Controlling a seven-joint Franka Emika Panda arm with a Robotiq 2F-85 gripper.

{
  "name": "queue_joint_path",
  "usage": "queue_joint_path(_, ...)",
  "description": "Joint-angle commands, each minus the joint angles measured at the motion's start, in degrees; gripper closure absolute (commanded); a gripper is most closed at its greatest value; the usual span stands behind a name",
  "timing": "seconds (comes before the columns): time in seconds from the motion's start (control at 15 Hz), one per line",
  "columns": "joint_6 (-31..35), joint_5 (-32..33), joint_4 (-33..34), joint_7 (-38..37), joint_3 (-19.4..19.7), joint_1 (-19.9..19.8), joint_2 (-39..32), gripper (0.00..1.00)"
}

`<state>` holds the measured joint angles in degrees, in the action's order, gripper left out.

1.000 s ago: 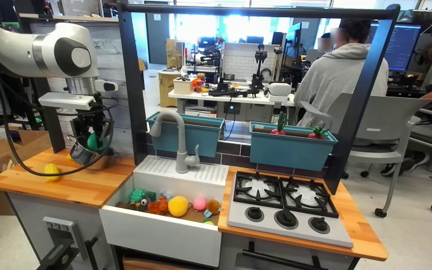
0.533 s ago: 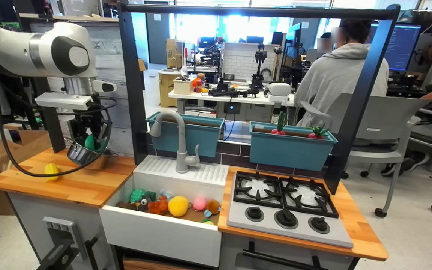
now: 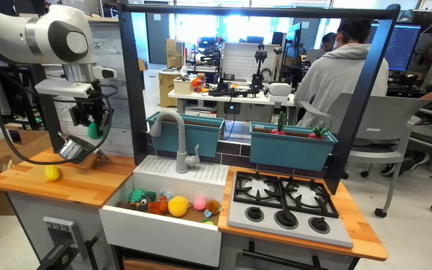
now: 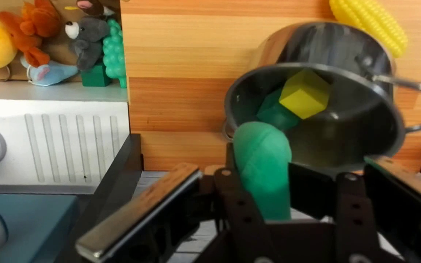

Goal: Take the green plush out of the pot

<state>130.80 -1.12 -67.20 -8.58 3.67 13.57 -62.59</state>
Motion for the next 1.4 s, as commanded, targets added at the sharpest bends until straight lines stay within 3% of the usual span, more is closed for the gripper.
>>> queue_joint_path(0.0, 2.45, 1.65, -5.27, -1.60, -0.73, -0.40, 4.51, 0.96)
queue_joint_path(0.6, 2.54, 2.58, -8.06, -3.50, -0.08, 0.24, 5.49, 0.96)
queue_joint_path(1.2, 0.63, 7.32, -8.29, -15.91, 4.26, 3.41, 2.88, 0.96)
queue_joint_path(1.27, -0.29, 7.63, -8.14, -17.12, 4.66, 3.80, 2.58, 0.59)
queue_joint_path(1.33, -0.63, 7.93, -7.96, -17.90, 4.81, 3.95, 2.20, 0.57)
